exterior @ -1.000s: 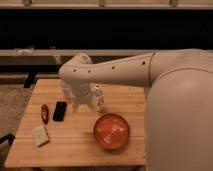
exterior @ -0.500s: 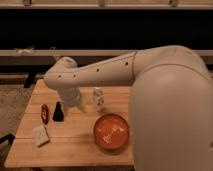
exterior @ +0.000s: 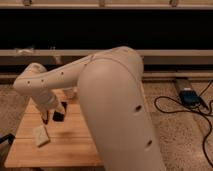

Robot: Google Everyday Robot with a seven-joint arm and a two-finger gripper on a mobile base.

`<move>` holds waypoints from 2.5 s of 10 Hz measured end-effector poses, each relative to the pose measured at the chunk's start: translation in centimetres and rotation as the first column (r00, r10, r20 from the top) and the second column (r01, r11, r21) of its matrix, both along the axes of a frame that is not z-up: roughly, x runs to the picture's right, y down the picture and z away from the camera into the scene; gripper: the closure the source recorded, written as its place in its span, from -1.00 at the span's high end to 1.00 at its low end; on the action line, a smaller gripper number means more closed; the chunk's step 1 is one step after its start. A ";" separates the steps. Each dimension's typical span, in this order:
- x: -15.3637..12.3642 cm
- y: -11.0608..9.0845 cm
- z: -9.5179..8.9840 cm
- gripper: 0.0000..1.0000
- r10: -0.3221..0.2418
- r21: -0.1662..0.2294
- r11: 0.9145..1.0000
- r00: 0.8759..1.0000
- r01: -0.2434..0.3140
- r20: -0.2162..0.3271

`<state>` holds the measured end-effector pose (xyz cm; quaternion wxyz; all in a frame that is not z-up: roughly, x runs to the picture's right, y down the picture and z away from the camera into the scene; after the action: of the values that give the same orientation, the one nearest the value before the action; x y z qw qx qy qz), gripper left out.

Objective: Place the pepper in the ceramic bowl

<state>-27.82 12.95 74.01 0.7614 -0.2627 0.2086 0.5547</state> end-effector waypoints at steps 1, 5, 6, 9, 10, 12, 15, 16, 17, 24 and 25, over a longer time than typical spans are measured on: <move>-1.7 0.3 1.2 0.30 -0.012 -0.011 1.000 1.000 0.012 0.012; -7.6 3.0 5.2 0.30 -0.065 -0.051 0.996 0.996 0.069 0.067; -8.6 3.7 5.5 0.30 -0.081 -0.058 0.995 0.993 0.086 0.082; -11.0 4.6 6.3 0.30 -0.124 -0.059 0.990 0.986 0.131 0.112; -11.2 4.2 6.9 0.30 -0.126 -0.056 0.990 0.986 0.133 0.110; -11.2 3.0 7.6 0.30 -0.118 -0.049 0.991 0.987 0.123 0.109; -11.0 1.7 8.8 0.30 -0.102 -0.051 0.993 0.989 0.107 0.107; -11.0 1.6 9.3 0.30 -0.101 -0.054 0.993 0.989 0.107 0.104; -11.1 1.6 9.7 0.30 -0.101 -0.058 0.993 0.990 0.107 0.102; -10.4 1.5 12.1 -0.50 -0.095 -0.078 0.992 0.992 0.101 0.077; -10.3 1.5 12.2 -0.70 -0.093 -0.079 0.992 0.993 0.099 0.076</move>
<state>-38.15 14.43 86.20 0.7828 -0.3032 0.2162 0.4985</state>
